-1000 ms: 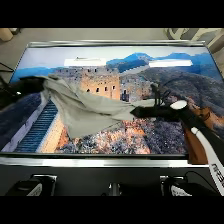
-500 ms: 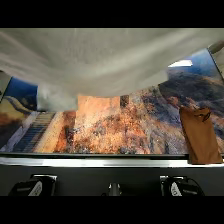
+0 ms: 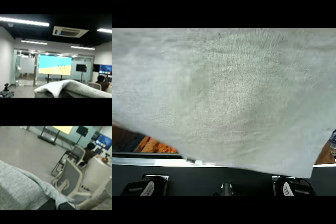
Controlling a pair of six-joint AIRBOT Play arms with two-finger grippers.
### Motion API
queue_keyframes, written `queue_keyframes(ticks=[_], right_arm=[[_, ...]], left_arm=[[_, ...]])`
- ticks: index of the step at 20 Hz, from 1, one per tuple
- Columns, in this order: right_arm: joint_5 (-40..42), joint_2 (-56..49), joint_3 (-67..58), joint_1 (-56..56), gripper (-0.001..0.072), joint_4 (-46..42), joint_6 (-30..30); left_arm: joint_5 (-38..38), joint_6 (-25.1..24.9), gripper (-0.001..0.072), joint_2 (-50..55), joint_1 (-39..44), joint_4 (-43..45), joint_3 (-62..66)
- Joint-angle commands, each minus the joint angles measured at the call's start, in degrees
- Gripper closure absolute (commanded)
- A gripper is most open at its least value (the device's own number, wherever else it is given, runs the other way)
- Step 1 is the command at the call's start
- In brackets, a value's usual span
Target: Fold the shirts.
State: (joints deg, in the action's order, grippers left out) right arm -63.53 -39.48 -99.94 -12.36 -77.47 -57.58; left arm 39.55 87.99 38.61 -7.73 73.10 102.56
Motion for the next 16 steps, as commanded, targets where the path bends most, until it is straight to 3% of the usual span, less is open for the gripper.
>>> queue_keyframes(ticks=[1,4,11,16], right_arm=[[-13.31,-8.74,-0.07,-0.04,0.0692,-2.23,-0.24],[-17.75,-22.4,2.8,0.02,0.0693,-0.46,0.02],[3.63,-54.49,5.66,5.31,0.0691,6.19,-5.92],[13.05,-60.7,5.66,8.81,0.069,11.04,-8.92]], left_arm=[[8.59,0.0,0.0671,5.38,-0.07,3.04,-0.59],[13.97,-1.2,0.0671,14.16,-0.04,3.02,-5.51],[8.68,-1.9,0.0671,39.76,-0.04,2.69,-20.31],[9.07,-1.88,0.067,49.64,-0.02,-3.54,-20.33]])
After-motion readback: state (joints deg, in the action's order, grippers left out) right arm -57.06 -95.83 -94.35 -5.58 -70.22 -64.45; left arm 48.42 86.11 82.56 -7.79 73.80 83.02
